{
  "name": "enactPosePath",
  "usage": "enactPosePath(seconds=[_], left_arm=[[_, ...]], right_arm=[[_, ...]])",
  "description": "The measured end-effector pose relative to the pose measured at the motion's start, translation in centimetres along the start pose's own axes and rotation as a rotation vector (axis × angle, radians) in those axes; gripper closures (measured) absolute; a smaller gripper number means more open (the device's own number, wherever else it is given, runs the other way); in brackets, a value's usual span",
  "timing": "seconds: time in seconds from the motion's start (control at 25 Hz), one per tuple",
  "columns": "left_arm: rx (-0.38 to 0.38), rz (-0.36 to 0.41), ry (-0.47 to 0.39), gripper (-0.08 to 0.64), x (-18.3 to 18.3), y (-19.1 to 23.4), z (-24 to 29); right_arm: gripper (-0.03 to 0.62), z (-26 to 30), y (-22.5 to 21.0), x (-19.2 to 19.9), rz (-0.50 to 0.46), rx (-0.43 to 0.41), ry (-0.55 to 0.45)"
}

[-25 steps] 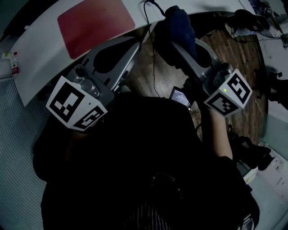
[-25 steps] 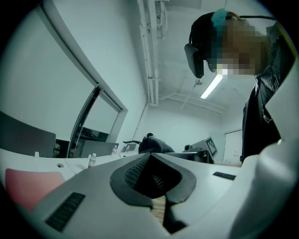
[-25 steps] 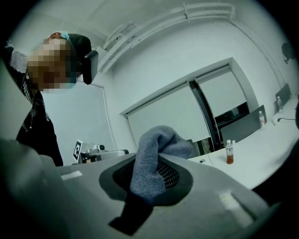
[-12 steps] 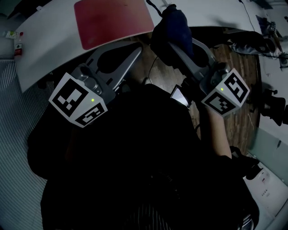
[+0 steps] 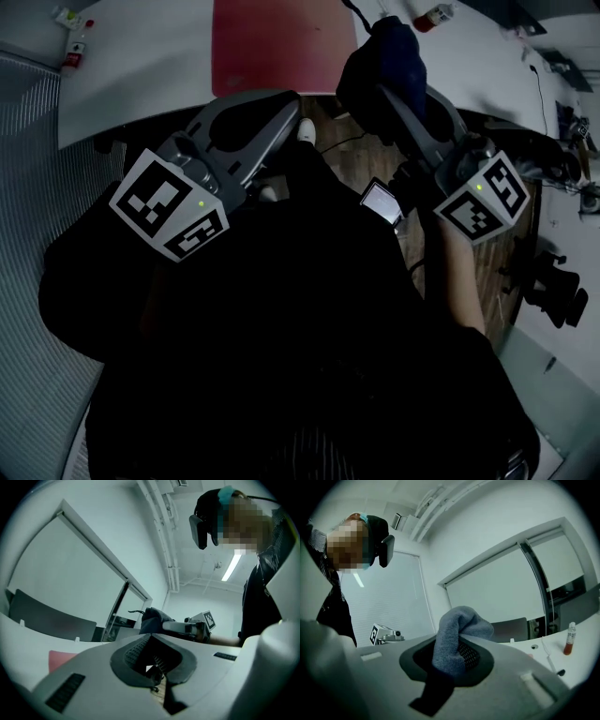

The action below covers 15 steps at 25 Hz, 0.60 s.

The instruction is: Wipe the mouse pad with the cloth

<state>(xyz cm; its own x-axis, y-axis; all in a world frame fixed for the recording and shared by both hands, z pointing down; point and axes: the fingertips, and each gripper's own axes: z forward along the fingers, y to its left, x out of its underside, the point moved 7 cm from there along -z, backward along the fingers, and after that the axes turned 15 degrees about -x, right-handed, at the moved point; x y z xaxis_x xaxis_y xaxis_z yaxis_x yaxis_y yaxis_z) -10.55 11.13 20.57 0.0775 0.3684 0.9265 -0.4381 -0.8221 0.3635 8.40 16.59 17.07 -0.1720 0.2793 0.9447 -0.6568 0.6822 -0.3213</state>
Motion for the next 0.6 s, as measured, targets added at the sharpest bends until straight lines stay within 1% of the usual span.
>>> enactPosePath(seconds=[0.12,0.28,0.48,0.56,0.6], left_arm=[[-0.084,0.025,-0.005,0.552,-0.8,1.8,-0.5],[-0.139,0.043,-0.021,0.552,-1.2,2.1,-1.0],[-0.201,0.013,-0.048,0.552,-0.9,2.3,-1.4],[-0.219,0.006,-0.049,0.552,-1.1,3.0,-0.1],[-0.23,0.002,-0.067,0.552,-1.5,3.6,1.0]], right_arm=[[0.529,2.5,-1.6,-0.9,-0.009,-0.051,0.012],[0.529,4.1,-2.6,-2.0,-0.032,-0.114,0.02],[0.529,5.0,-3.7,-1.8,-0.031,-0.177,0.047],[0.529,5.3,-5.8,-1.9,-0.015,-0.191,0.041],[0.529,5.4,-7.4,-2.0,-0.007,-0.199,0.037]])
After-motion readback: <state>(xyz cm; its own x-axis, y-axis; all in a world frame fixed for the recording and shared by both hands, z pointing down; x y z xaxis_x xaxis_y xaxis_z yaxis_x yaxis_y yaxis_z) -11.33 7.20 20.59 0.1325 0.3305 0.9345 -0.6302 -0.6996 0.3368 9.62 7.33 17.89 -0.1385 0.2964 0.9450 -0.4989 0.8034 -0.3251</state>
